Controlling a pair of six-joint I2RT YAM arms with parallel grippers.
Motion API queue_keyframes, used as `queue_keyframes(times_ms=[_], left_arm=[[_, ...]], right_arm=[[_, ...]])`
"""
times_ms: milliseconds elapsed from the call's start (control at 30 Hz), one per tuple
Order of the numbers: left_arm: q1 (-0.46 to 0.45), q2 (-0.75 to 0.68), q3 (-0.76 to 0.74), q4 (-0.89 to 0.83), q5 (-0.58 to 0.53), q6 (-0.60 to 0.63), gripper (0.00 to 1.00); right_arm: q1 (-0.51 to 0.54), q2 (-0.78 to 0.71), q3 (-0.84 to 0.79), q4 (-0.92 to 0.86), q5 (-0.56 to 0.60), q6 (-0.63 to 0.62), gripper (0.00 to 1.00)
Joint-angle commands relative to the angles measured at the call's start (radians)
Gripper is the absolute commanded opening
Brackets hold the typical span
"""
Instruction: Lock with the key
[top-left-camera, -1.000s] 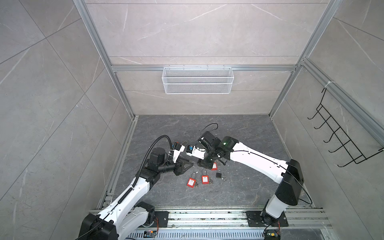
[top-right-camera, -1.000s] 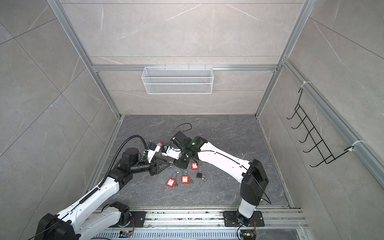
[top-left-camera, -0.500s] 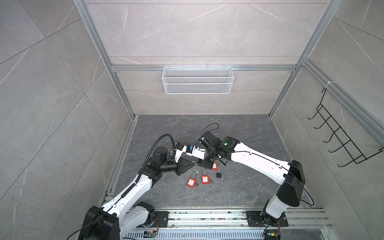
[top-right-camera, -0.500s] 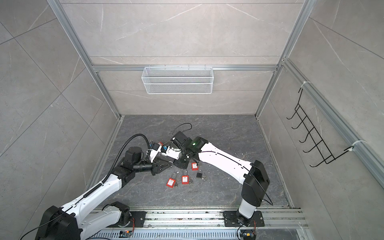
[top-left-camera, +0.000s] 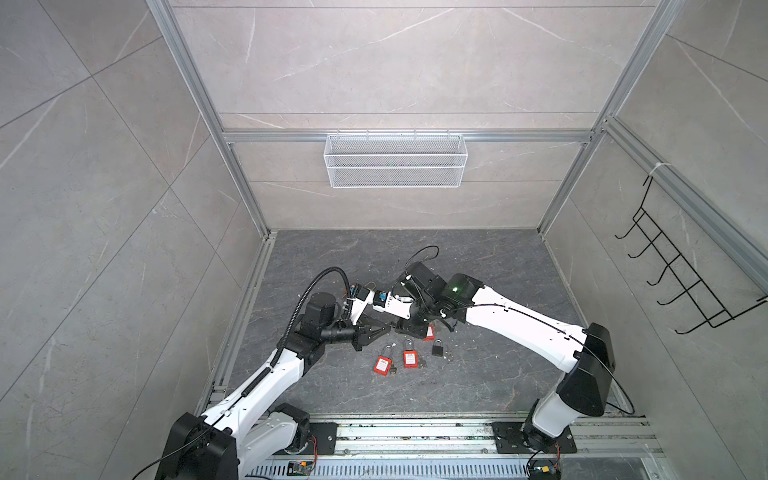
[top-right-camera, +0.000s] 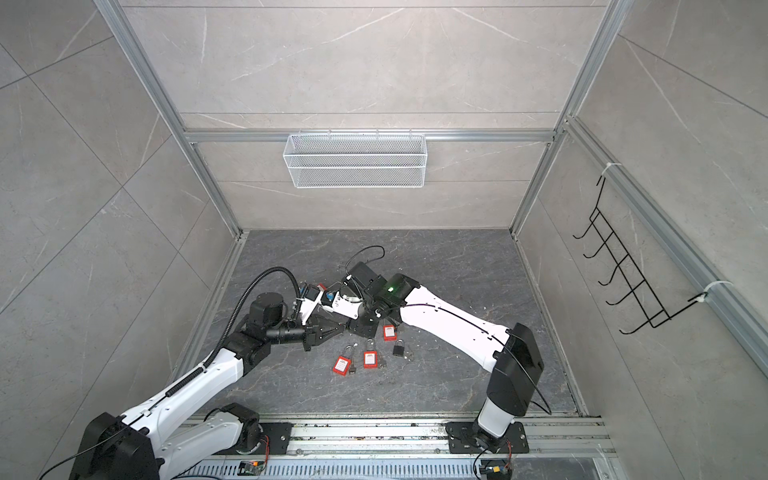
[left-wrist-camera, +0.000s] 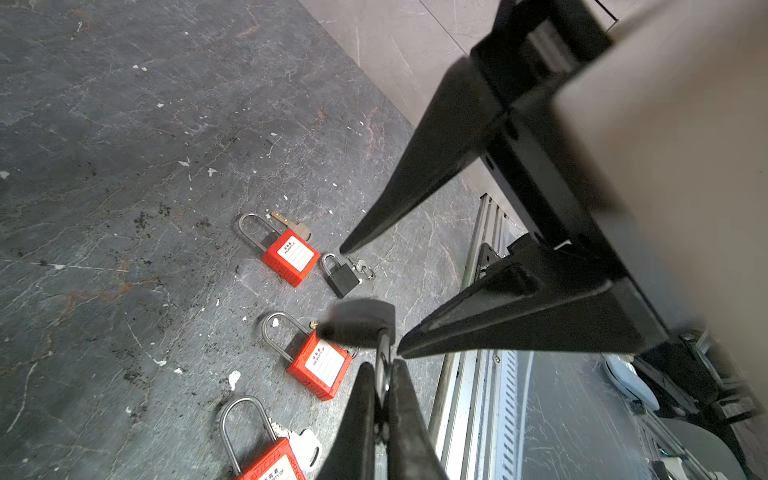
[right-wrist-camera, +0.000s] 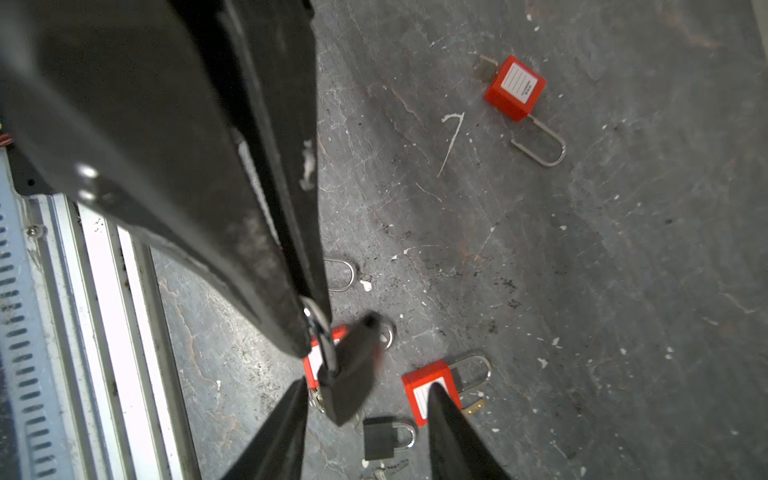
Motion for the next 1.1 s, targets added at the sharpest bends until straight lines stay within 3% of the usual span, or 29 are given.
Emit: queue_keyframes(times_ms=[0, 267, 533, 833, 1067], left_arm=[[-0.006, -0.057, 0.014, 0.077, 0.042, 0.02, 0.0], [-0.02, -0.11, -0.016, 0.154, 0.06, 0.046, 0.0], [-0.064, -0.135, -0.025, 0.173, 0.079, 0.106, 0.0], [-0.088, -0.148, -0.025, 0.174, 0.098, 0.133, 0.0], [-0.09, -0.146, -0.025, 0.167, 0.099, 0.143, 0.0]], right_arm=[[0.001, -0.112, -0.054, 0.057, -0.004, -0.024, 0.55], [0.0, -0.276, -0.235, 0.119, -0.099, -0.086, 0.54], [0.001, -0.271, -0.251, 0.138, -0.203, -0.111, 0.47], [0.001, -0.224, -0.246, 0.154, -0.236, -0.112, 0.36], [0.0, -0.256, -0.28, 0.202, -0.263, -0.106, 0.2]])
